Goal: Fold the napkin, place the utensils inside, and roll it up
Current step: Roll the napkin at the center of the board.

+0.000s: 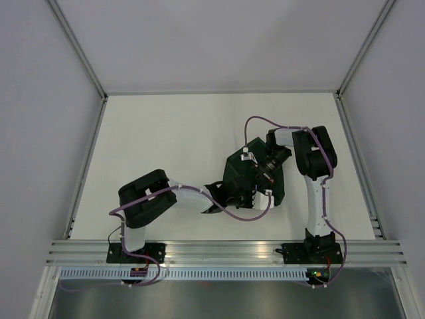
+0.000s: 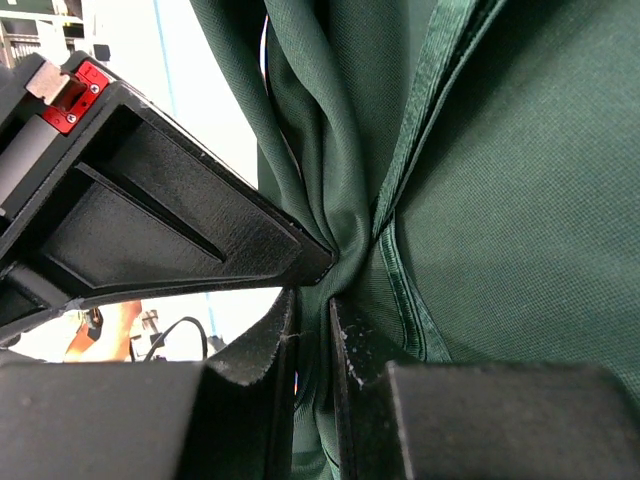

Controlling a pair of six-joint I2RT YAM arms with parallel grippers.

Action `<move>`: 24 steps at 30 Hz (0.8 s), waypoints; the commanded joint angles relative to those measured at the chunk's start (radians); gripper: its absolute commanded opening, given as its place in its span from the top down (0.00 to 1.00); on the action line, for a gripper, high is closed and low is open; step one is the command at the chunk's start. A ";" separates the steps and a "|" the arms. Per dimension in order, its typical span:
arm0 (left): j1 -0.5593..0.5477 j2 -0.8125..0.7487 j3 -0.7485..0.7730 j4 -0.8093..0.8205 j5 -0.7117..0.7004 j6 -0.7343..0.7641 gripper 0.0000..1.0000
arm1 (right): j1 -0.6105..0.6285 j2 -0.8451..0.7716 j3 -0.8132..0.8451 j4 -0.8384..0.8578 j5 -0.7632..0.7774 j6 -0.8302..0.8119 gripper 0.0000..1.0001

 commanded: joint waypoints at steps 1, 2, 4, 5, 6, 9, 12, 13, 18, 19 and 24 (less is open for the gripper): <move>0.022 0.076 0.024 -0.194 0.129 -0.095 0.98 | 0.006 0.037 0.017 0.120 0.073 -0.079 0.98; 0.026 0.085 0.044 -0.216 0.147 -0.103 0.98 | 0.006 0.035 0.020 0.120 0.075 -0.081 0.98; 0.036 0.090 0.059 -0.251 0.192 -0.123 0.98 | 0.006 0.026 0.019 0.119 0.072 -0.079 0.94; 0.042 0.091 0.061 -0.256 0.204 -0.128 0.98 | 0.004 0.023 0.018 0.119 0.067 -0.078 0.91; 0.045 0.093 0.065 -0.263 0.225 -0.132 0.98 | 0.004 0.013 0.018 0.117 0.067 -0.079 0.89; 0.060 0.105 0.084 -0.302 0.275 -0.154 0.98 | 0.000 -0.006 0.020 0.114 0.061 -0.076 0.83; 0.068 0.111 0.091 -0.319 0.302 -0.164 0.98 | -0.005 -0.021 0.031 0.109 0.053 -0.069 0.75; 0.069 0.113 0.093 -0.325 0.307 -0.172 0.98 | -0.010 -0.024 0.035 0.109 0.053 -0.066 0.73; 0.080 0.123 0.110 -0.357 0.350 -0.187 0.98 | -0.036 -0.066 0.049 0.116 0.047 -0.032 0.52; 0.082 0.126 0.113 -0.360 0.354 -0.192 0.98 | -0.042 -0.072 0.054 0.116 0.047 -0.026 0.51; 0.091 0.134 0.125 -0.380 0.384 -0.203 0.98 | -0.060 -0.110 0.061 0.132 0.041 0.006 0.45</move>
